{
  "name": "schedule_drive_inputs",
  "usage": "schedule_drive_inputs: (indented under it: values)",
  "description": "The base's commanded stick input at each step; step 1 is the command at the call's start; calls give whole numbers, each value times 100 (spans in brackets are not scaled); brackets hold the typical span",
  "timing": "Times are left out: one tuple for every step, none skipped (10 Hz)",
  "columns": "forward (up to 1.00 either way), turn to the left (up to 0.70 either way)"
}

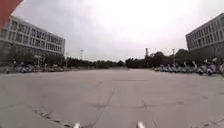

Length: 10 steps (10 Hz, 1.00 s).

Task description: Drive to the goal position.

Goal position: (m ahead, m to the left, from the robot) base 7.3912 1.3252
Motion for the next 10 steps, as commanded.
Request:
schedule_drive_inputs:
  values:
    - [50,0]
    - [50,0]
    - [50,0]
    - [50,0]
    - [50,0]
    - [50,0]
    - [50,0]
    - [50,0]
    - [50,0]
    - [50,0]
